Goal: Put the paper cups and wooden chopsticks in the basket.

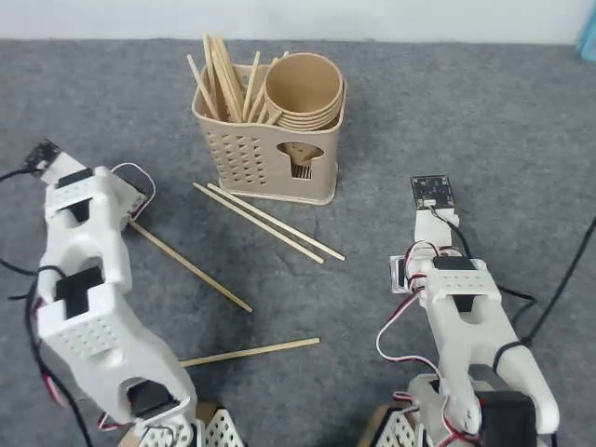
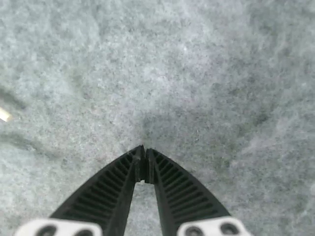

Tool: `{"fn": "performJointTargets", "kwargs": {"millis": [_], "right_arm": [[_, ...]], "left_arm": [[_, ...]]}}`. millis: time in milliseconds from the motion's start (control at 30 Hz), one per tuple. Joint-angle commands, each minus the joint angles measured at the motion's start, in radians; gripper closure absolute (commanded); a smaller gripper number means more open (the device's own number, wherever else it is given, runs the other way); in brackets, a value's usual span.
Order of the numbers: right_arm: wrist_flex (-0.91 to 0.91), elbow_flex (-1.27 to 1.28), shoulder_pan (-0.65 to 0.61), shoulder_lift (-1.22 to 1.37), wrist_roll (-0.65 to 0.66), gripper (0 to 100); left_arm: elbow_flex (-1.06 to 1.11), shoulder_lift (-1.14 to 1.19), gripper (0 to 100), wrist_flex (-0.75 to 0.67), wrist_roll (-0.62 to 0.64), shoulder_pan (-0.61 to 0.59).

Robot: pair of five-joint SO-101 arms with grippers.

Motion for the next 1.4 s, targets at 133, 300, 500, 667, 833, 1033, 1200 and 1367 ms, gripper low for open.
{"fn": "performJointTargets", "kwargs": {"millis": [133, 300, 500, 667, 833, 1033, 1200, 1367], "right_arm": [[-0.012, 0.0, -0.004, -0.042, 0.006, 99.0], [-0.012, 0.0, -0.004, -0.042, 0.008, 99.0], [-0.012, 0.0, -0.004, -0.042, 0.008, 99.0], [-0.012, 0.0, -0.004, -0.042, 0.008, 99.0], [-0.012, 0.0, -0.004, -0.042, 0.009, 99.0], [-0.012, 0.0, -0.004, -0.042, 0.009, 99.0], [-0.012, 0.0, -0.004, -0.042, 0.008, 99.0], [-0.012, 0.0, -0.004, -0.042, 0.006, 99.0]], "left_arm": [[-0.036, -0.009, 99, 0.008, 0.003, -0.006], [-0.031, -0.098, 99, 0.049, 0.002, -0.009], [-0.028, -0.31, 99, 0.153, 0.002, -0.008], [0.044, -0.499, 99, 0.164, -0.025, -0.009], [0.067, -0.732, 99, 0.161, -0.044, -0.006], [0.071, -1.01, 99, 0.029, -0.087, -0.003], [0.065, -1.16, 99, -0.147, -0.123, 0.017], [0.071, -1.235, 99, -0.238, -0.322, 0.121]]}}
